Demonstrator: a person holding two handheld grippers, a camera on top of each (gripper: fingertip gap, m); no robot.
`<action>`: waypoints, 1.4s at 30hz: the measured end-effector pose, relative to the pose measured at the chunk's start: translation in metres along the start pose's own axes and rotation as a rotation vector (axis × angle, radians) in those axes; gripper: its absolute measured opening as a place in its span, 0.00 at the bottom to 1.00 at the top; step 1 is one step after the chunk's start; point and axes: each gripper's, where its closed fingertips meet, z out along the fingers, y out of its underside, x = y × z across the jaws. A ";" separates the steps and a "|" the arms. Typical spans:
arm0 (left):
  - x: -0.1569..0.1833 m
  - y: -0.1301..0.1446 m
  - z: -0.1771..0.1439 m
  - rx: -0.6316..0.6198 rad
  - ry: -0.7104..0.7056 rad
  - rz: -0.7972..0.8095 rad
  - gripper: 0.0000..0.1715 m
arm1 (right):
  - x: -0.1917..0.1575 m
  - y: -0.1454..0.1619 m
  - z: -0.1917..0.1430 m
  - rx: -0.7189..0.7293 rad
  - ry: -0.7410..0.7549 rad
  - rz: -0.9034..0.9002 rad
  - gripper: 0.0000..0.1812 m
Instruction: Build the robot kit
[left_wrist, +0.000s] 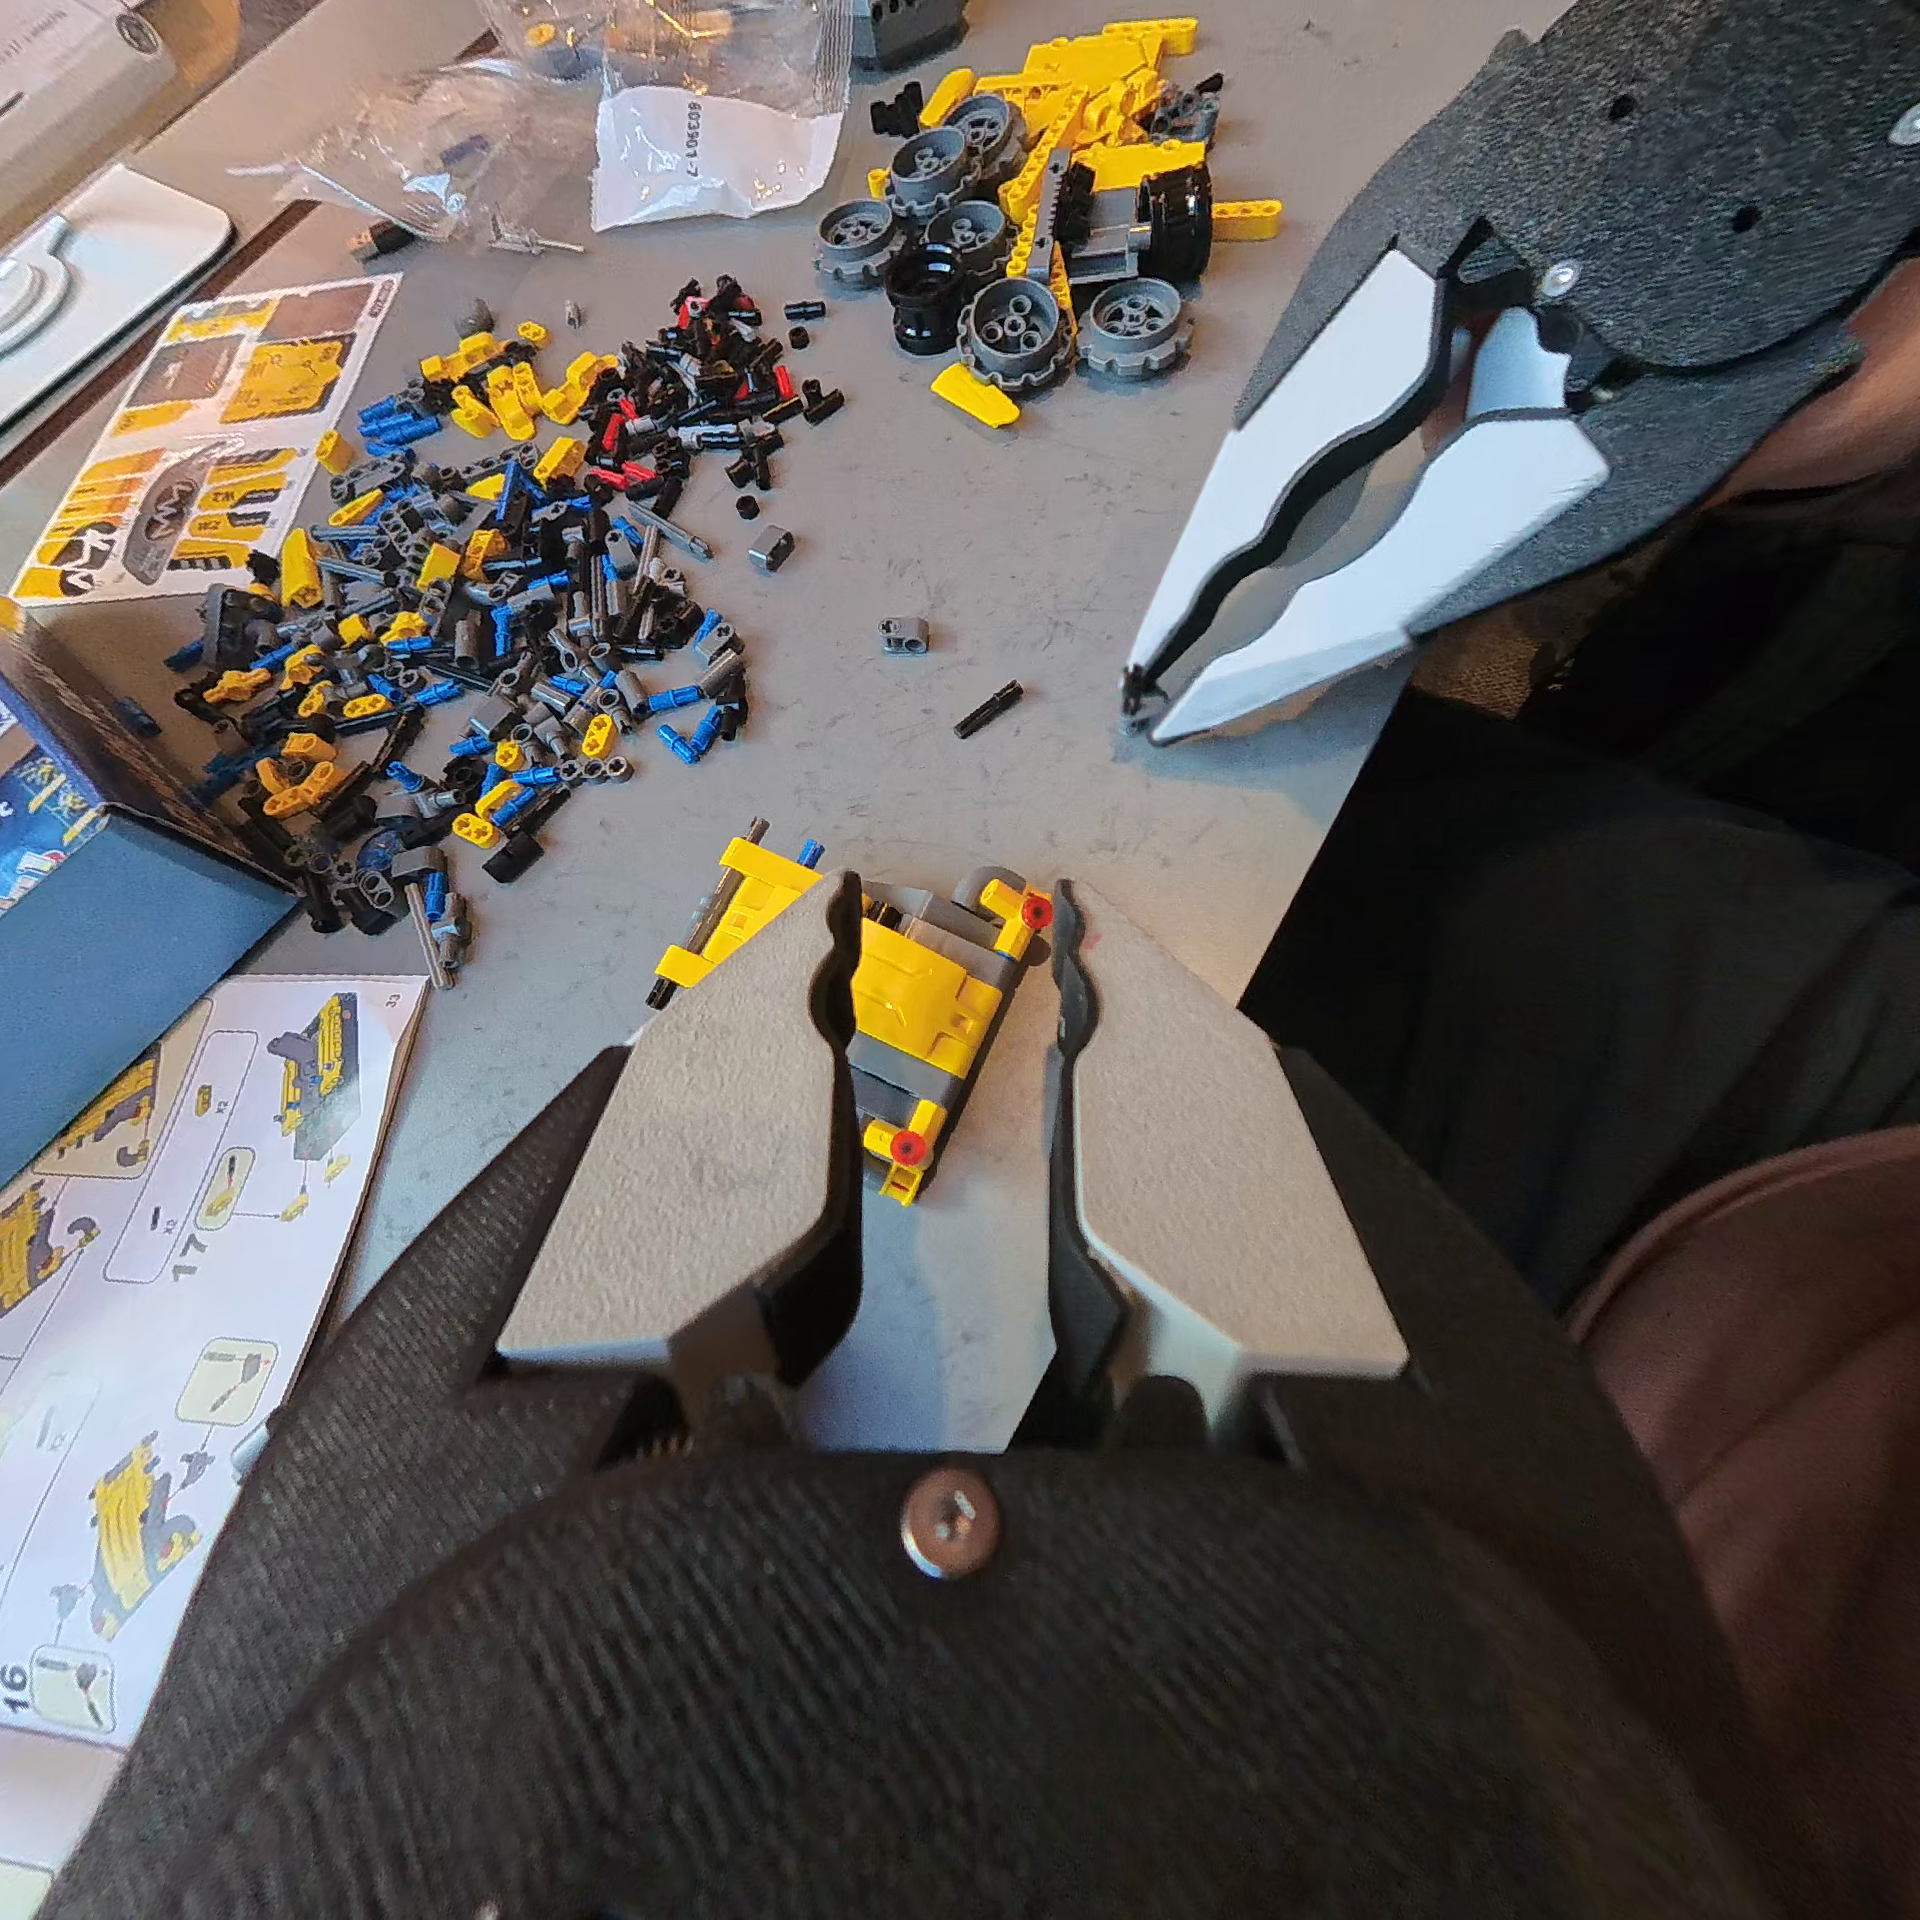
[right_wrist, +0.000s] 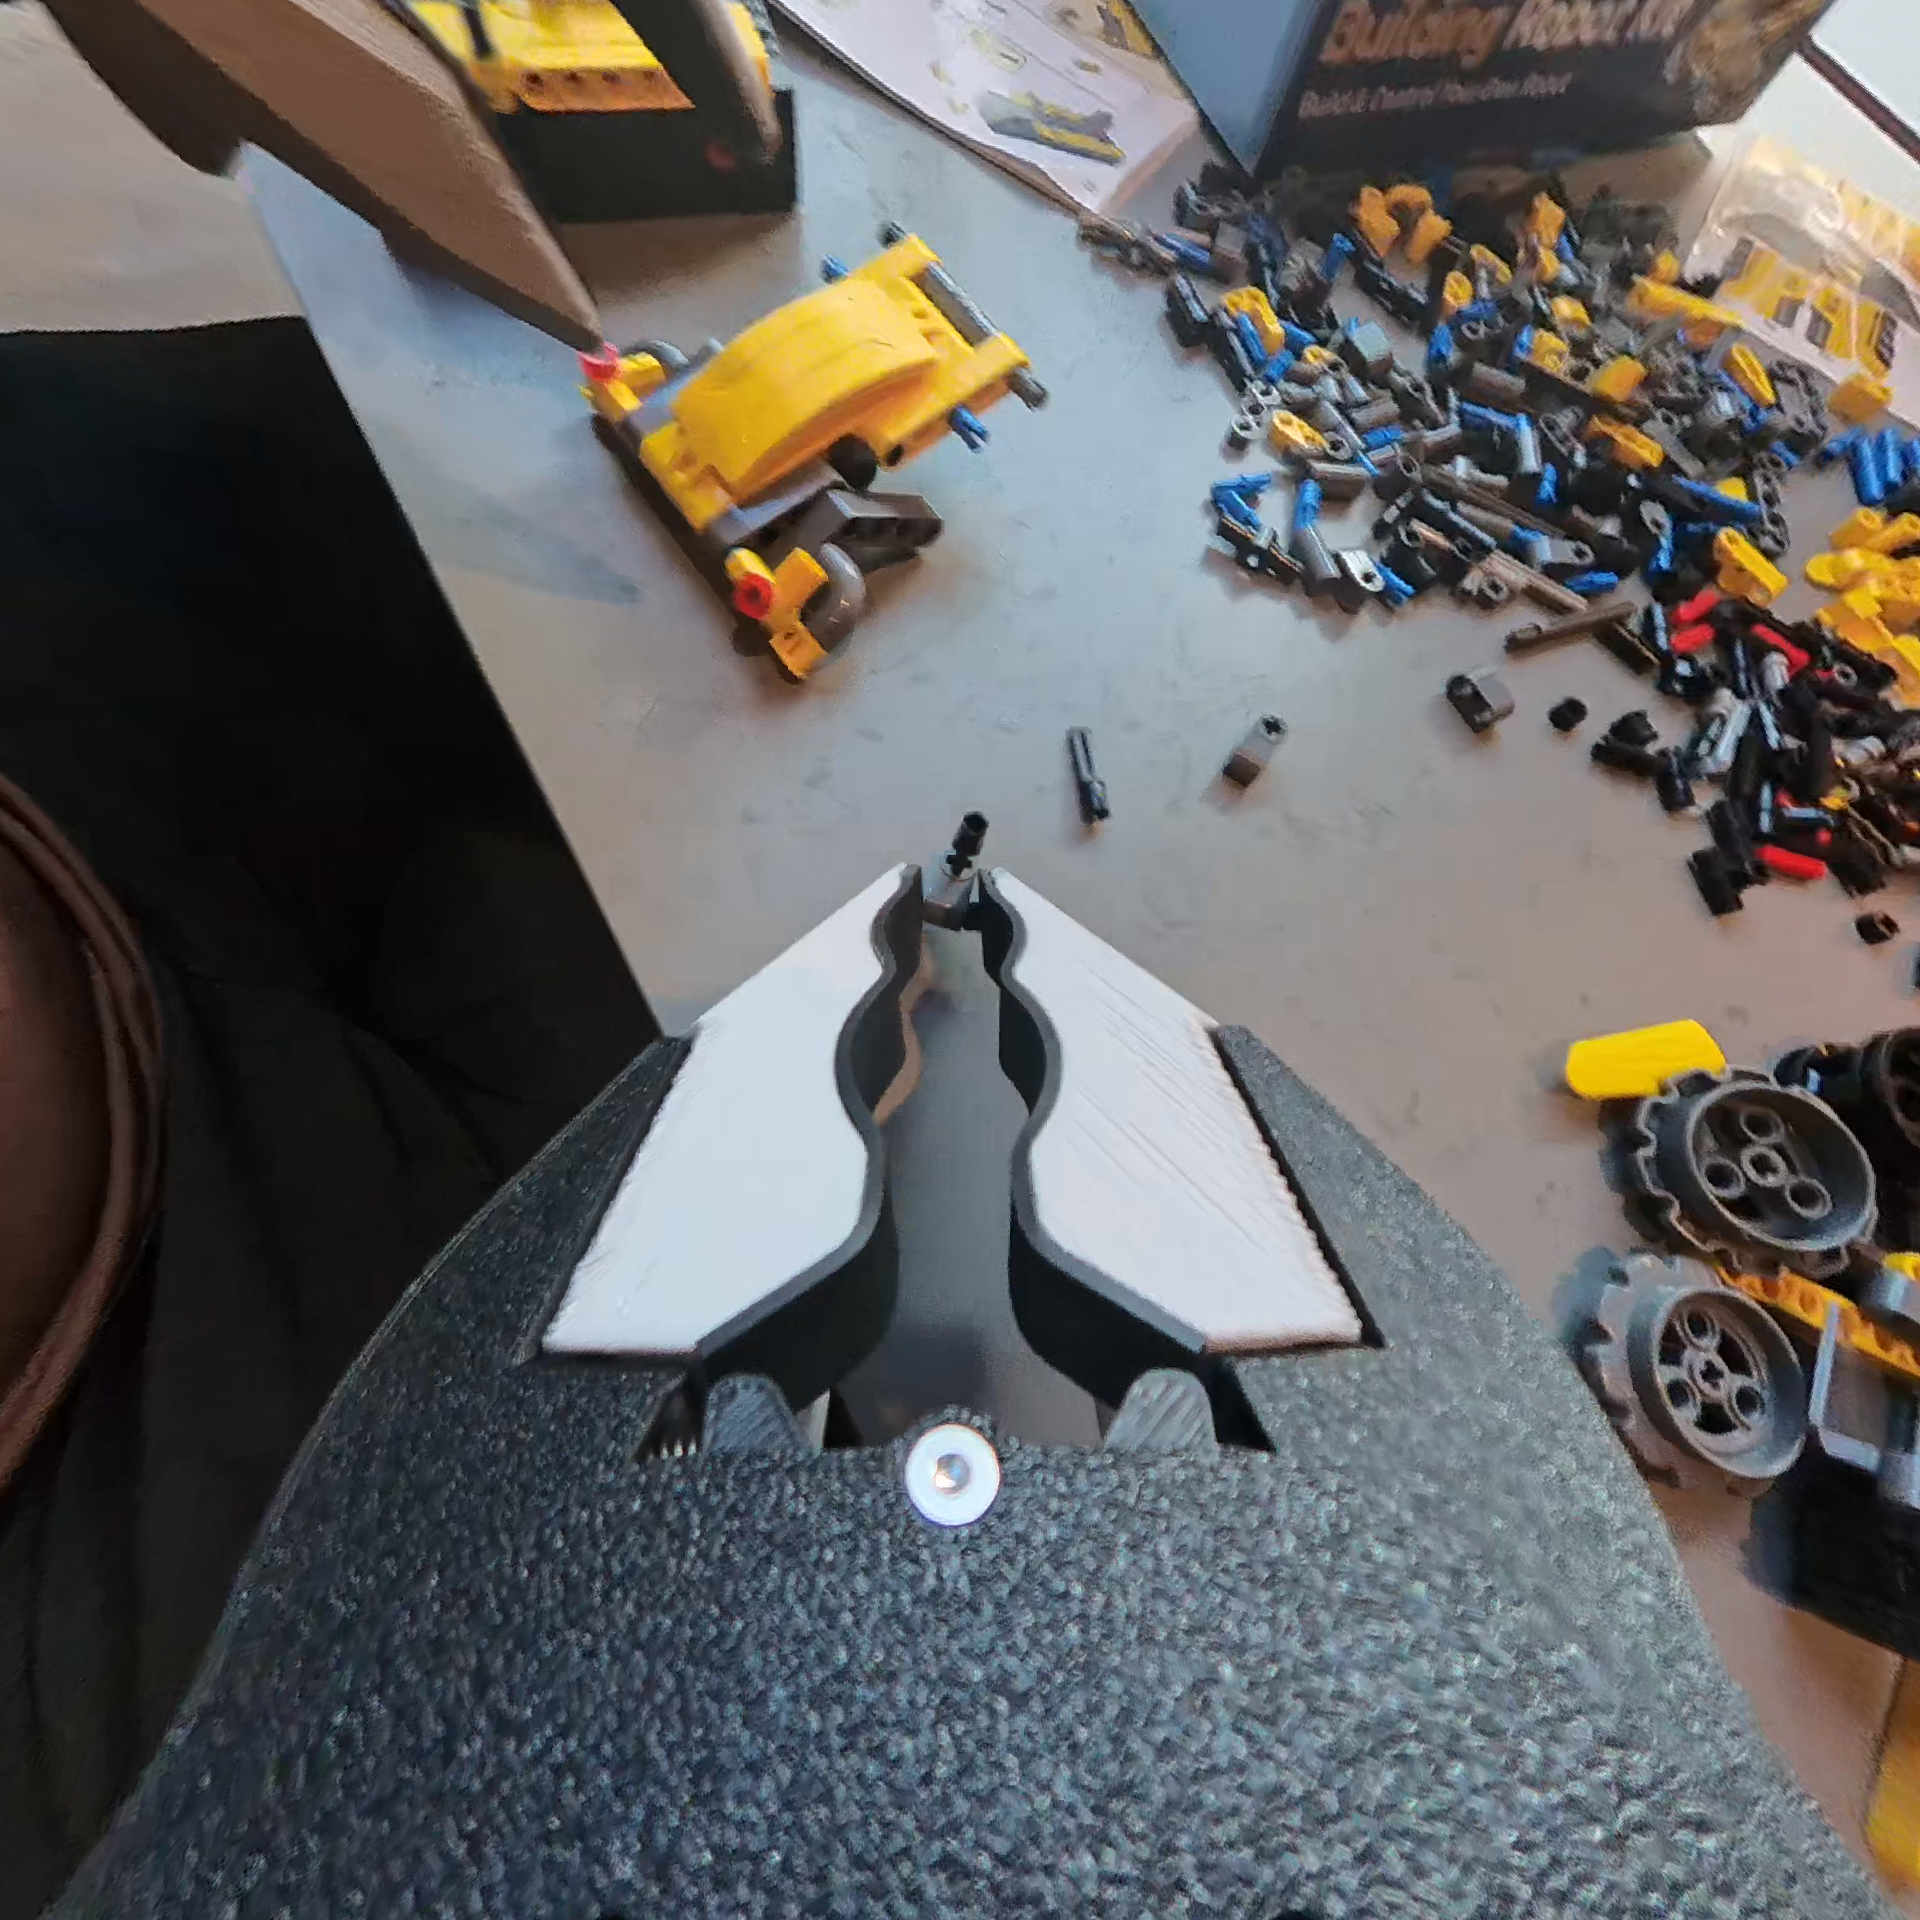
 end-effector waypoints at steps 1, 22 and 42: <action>0.000 0.000 0.000 -0.001 0.000 0.000 0.20 | -0.003 -0.002 0.000 0.003 -0.003 -0.013 0.04; 0.001 0.001 0.001 -0.004 0.001 0.001 0.20 | 0.017 0.009 -0.003 -0.034 0.058 0.067 0.03; -0.001 0.003 0.003 -0.010 0.002 -0.007 0.20 | -0.014 -0.029 -0.028 0.115 -0.074 -0.017 0.03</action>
